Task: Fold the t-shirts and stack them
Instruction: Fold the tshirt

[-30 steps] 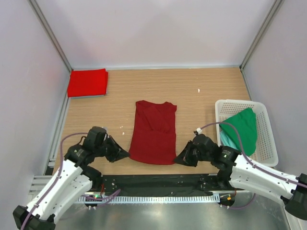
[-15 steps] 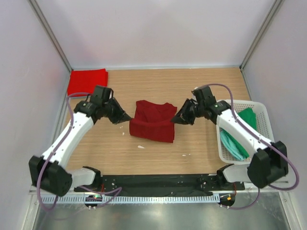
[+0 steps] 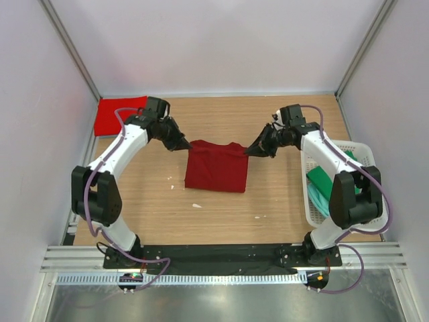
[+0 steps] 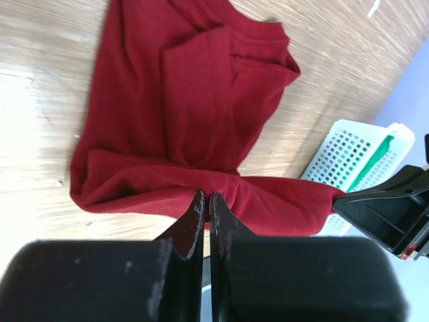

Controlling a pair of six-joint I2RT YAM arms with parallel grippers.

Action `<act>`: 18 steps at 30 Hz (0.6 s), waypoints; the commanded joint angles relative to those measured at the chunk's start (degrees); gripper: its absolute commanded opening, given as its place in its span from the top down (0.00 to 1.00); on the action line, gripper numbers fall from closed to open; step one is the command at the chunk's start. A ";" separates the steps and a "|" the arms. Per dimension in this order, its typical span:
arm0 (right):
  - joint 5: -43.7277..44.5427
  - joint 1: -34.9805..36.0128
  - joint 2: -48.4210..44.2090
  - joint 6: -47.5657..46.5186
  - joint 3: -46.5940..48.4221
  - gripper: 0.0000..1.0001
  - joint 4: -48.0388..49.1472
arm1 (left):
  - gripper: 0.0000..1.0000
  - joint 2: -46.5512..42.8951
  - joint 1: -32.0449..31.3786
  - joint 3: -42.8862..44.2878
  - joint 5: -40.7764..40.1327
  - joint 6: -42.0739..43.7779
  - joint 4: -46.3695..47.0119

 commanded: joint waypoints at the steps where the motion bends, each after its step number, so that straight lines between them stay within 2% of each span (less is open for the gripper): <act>1: -3.88 -1.01 2.24 -2.59 3.99 0.99 2.36 | 1.00 2.30 1.24 4.53 1.70 1.75 2.34; 12: -4.50 -3.21 14.19 -2.69 12.52 0.98 4.90 | 0.98 15.05 3.97 13.41 5.03 2.72 3.74; 13: -3.19 -3.39 16.29 -2.25 12.79 0.95 7.78 | 0.96 16.54 3.97 14.21 5.56 3.68 4.79; 14: -2.57 -3.74 17.62 -0.76 12.97 0.87 9.81 | 0.86 18.12 3.88 15.43 5.56 4.21 5.41; 16: -2.65 -4.97 23.56 0.65 13.75 0.78 15.77 | 0.79 25.49 4.14 21.65 6.53 6.31 4.64; 17: -2.74 -5.49 25.52 -0.39 16.20 0.67 13.89 | 0.74 28.74 4.40 25.17 5.23 10.42 2.71; 18: -1.69 -5.85 26.58 -3.79 20.66 0.62 12.92 | 0.74 32.16 4.32 28.25 2.69 13.07 0.69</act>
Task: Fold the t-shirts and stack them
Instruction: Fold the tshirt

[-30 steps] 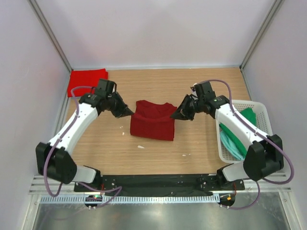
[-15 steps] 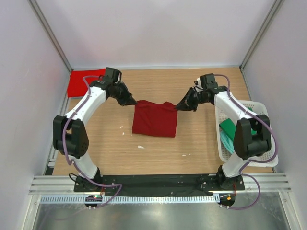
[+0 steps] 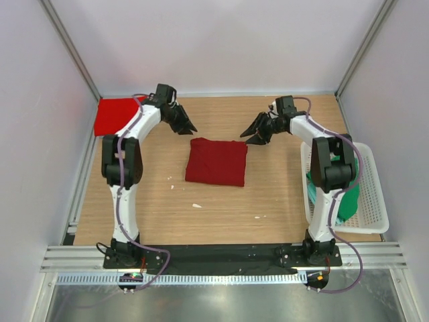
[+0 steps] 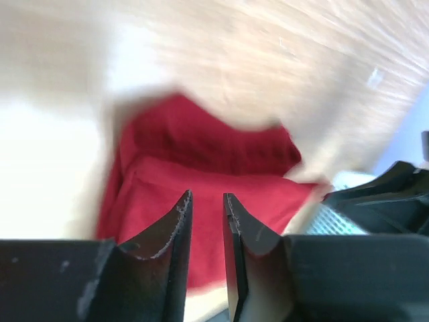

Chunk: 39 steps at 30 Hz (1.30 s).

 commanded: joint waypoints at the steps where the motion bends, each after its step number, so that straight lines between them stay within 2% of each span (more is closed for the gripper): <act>1: 3.99 -2.29 4.08 -4.65 8.54 0.52 2.64 | 0.74 6.99 0.62 12.34 -3.73 9.35 -5.30; 2: 6.36 -2.81 3.65 -6.49 10.82 0.43 0.45 | 0.71 6.39 0.71 13.44 -7.15 12.24 -5.86; 4: 8.66 -3.61 3.12 -13.08 17.16 0.36 -8.13 | 0.65 1.50 0.89 13.28 -9.80 14.54 -4.21; 6: 11.57 -3.61 0.05 -16.43 17.36 0.31 -11.96 | 0.59 -1.68 0.89 12.75 -10.70 17.08 -4.72; 8: 10.61 -3.17 -3.63 -16.71 12.72 0.29 -9.43 | 0.57 -6.08 0.89 7.95 -8.25 17.63 -3.07; 9: 8.95 -2.82 -7.31 -16.53 6.86 0.29 -7.50 | 0.57 -7.31 0.80 5.91 -2.84 17.54 -1.23; 10: 7.98 -2.21 -8.82 -16.36 3.76 0.28 -2.44 | 0.56 -9.33 0.80 3.28 0.08 17.80 0.62; 12: 7.62 -0.80 -10.59 -16.62 -1.69 0.28 0.85 | 0.56 -10.31 0.28 -3.57 3.71 19.02 2.21; 14: 7.00 0.60 -9.90 -18.81 -2.51 0.28 3.24 | 0.57 -11.19 -0.08 -7.80 5.83 21.31 4.76; 18: 13.75 2.89 -4.03 -23.56 1.42 0.37 1.06 | 0.56 -9.80 -0.52 -8.97 2.06 25.08 7.67; 22: 19.29 4.91 -0.24 -25.14 5.48 0.43 -2.64 | 0.58 -3.83 -0.52 -2.47 -1.11 28.16 5.30; 25: 22.46 6.23 1.09 -26.64 7.07 0.44 -5.20 | 0.62 0.66 -0.78 2.63 -2.69 29.49 2.75; 35: 25.11 7.73 3.64 -28.40 7.85 0.46 -5.90 | 0.65 6.73 -2.36 4.66 -6.65 29.49 2.31; 38: 25.20 7.73 4.69 -28.66 9.08 0.50 -5.90 | 0.65 7.70 -2.63 4.57 -5.78 28.88 2.48; 39: 25.02 7.73 5.57 -28.75 9.44 0.55 -6.07 | 0.65 7.88 -2.71 4.66 -5.60 28.88 2.48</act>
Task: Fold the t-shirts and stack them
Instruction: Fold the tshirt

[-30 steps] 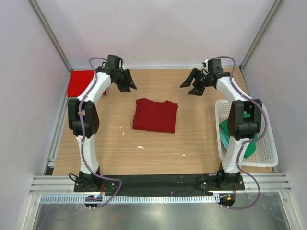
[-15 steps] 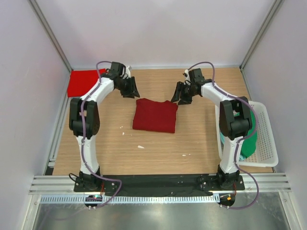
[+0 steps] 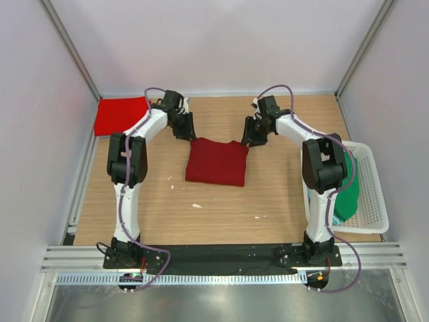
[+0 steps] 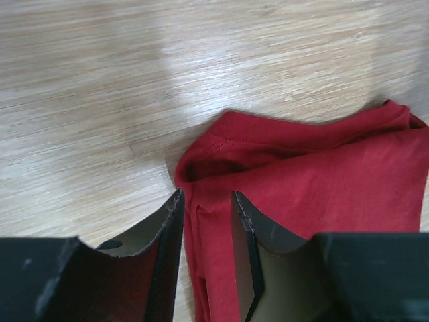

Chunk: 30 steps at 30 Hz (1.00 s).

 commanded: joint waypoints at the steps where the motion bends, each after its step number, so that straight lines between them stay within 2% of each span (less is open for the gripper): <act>1: 1.11 0.34 1.79 -1.34 3.40 0.55 0.07 | 0.67 1.10 -0.72 1.97 -0.31 0.70 0.12; 17: 0.67 0.34 7.07 -3.36 9.64 0.55 -2.39 | 0.65 1.19 -1.52 2.67 -2.77 1.14 -1.46; 19: 0.67 0.34 7.24 -3.45 9.91 0.55 -2.31 | 0.67 1.89 -1.52 3.11 -2.51 1.14 -1.37; 23: -0.64 0.34 7.69 -3.54 10.53 0.62 -2.75 | 0.74 2.77 -1.52 4.61 -2.42 1.14 -1.46; 30: -1.26 0.34 7.42 -3.80 10.35 0.56 -3.27 | 0.72 2.95 -1.61 5.67 -2.60 1.05 -2.08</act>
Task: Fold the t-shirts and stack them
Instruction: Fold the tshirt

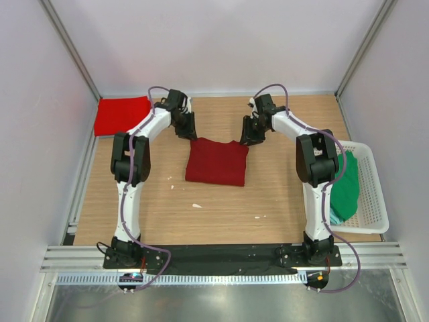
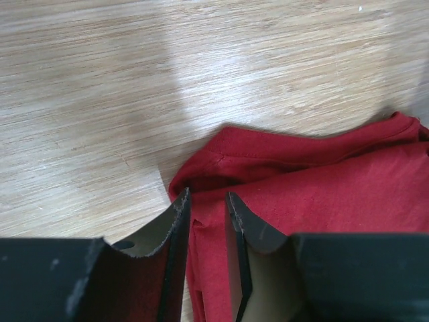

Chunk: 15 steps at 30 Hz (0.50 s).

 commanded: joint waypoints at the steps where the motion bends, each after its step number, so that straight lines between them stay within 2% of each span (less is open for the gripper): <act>1: -1.26 0.43 -0.23 -1.22 2.20 0.56 -0.41 | 0.72 0.15 -0.23 1.86 -0.28 1.03 -0.55; 4: -1.70 0.43 -0.75 -1.14 1.76 0.64 -0.41 | 0.75 0.24 -0.23 1.69 0.07 0.95 -0.55; 5: -1.88 0.34 -0.84 -0.96 1.67 0.77 0.02 | 0.79 0.24 -0.23 1.69 0.07 0.86 -0.55; 7: -2.40 0.34 -0.93 -0.70 1.85 0.87 0.03 | 0.86 0.42 -0.23 1.68 0.25 0.86 -0.46; 8: -2.41 0.34 -1.11 -0.52 1.93 0.94 -0.06 | 0.95 0.50 -0.23 1.77 0.25 0.94 -0.46; 9: -2.23 0.34 -1.28 -0.26 1.94 0.96 -0.06 | 1.00 0.42 -0.23 1.86 0.25 1.03 -0.72; 15: -0.12 0.43 -4.88 1.15 3.16 0.99 -2.16 | 1.00 -4.49 -0.23 -0.51 -2.99 0.77 -0.90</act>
